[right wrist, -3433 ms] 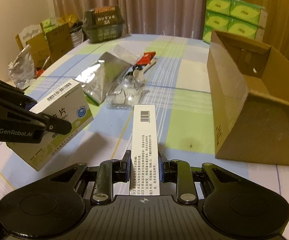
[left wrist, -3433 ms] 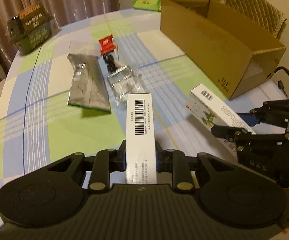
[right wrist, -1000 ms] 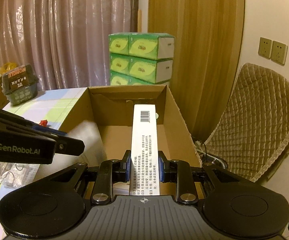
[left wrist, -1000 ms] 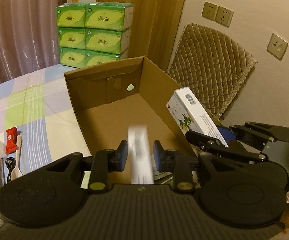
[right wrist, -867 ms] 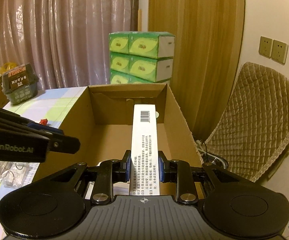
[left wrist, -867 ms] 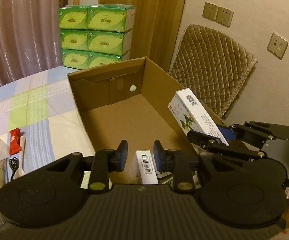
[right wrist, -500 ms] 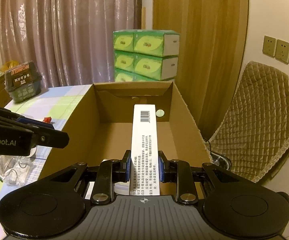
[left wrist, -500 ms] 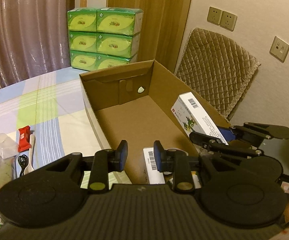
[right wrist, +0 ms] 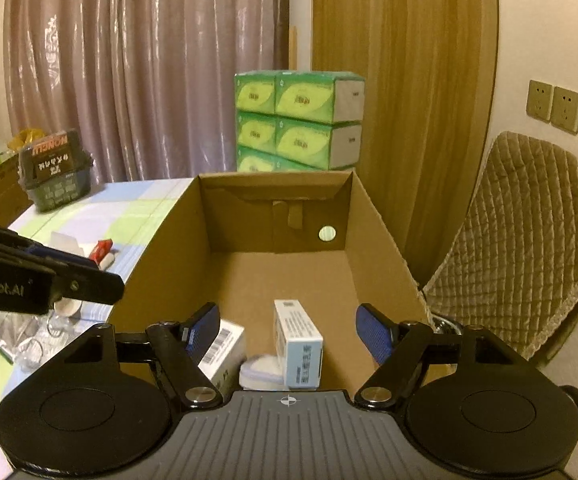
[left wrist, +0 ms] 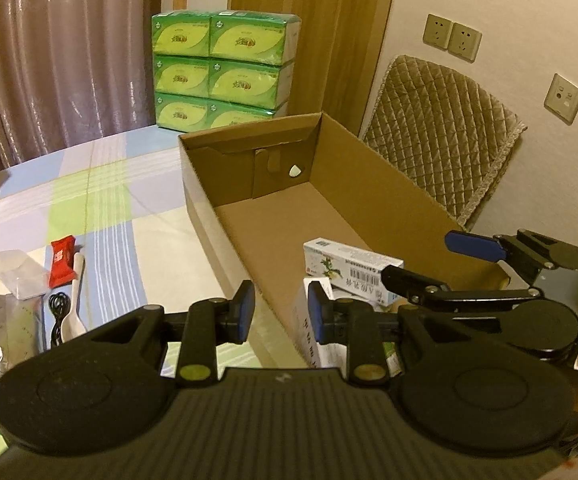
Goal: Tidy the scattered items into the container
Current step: 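Lower both boxes into the cardboard box and open both tools, then withdraw both tools from the cardboard box back over the table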
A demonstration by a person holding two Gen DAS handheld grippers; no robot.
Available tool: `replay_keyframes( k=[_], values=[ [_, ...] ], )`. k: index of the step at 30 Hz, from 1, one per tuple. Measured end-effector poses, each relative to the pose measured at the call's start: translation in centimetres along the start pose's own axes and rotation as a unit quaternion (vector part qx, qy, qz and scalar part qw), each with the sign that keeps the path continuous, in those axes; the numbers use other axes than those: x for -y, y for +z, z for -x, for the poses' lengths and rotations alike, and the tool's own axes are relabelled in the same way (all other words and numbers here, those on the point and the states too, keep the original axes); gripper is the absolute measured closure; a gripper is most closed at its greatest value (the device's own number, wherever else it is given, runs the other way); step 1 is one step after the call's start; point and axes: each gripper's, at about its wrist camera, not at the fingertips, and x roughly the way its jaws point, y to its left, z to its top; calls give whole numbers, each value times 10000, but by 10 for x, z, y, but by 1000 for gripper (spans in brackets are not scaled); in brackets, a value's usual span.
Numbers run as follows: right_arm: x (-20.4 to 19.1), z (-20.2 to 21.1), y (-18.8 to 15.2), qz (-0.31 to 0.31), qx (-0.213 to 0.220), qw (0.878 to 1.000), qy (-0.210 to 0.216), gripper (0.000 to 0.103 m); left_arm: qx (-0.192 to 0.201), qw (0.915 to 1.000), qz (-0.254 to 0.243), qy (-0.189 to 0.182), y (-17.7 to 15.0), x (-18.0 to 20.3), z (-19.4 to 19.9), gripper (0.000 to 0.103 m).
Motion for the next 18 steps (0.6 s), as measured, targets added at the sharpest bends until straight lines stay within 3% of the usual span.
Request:
replay_keyframes(
  k=[12,18],
  values=[
    [-20,23,-7,91,12,9999,71,30,-8,9999,59,121,-18,-12,26,77],
    [-42,42,-7,207,89,9996,174,30,-29,9994,150,319,-39,-32,54,70]
  ],
)
